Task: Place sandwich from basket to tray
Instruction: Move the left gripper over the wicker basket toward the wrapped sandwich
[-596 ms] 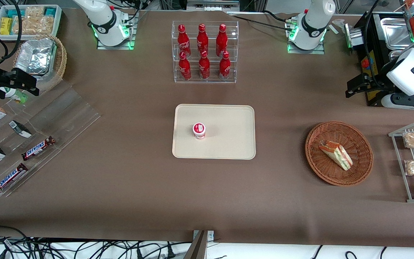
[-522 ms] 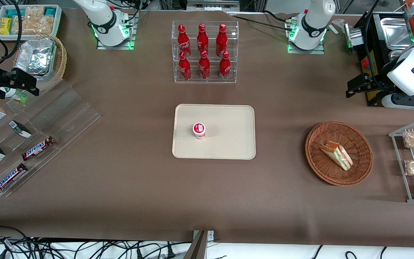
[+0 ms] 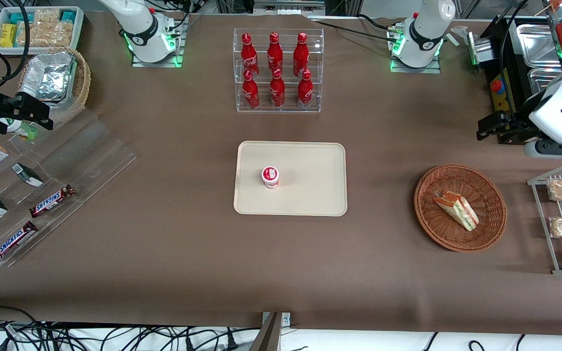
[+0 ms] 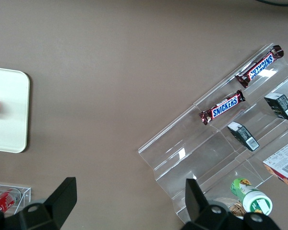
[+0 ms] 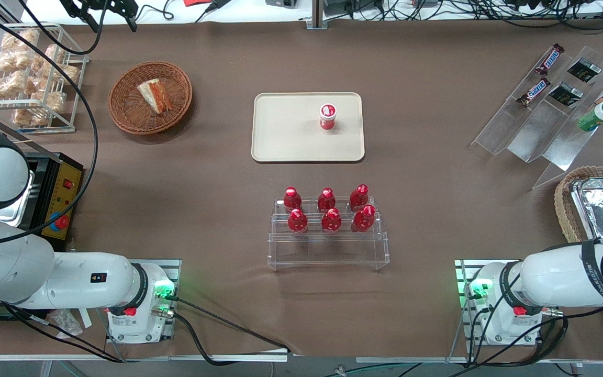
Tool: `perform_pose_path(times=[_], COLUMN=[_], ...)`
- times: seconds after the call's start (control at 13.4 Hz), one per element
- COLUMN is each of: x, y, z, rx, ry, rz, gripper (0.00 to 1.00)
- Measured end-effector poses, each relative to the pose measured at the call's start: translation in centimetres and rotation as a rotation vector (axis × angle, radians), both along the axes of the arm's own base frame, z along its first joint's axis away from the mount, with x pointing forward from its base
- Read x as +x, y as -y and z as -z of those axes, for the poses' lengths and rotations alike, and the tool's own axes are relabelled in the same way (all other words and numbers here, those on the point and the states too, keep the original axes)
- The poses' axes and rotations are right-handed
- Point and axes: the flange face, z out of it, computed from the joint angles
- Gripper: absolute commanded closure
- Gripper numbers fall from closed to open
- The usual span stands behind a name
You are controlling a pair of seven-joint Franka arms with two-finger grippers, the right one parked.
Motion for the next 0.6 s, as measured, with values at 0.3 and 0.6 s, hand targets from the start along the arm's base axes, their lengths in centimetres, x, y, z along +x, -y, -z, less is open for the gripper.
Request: perform_pose_path(times=[0.3,0.6], x=[2.7,4.6], y=[-2.0,-2.7], z=[5.0,9.8], rx=[0.065,0.074], ry=[-0.014,0.034], rz=[-0.132,-0.294], gripper=[0.0,0.0])
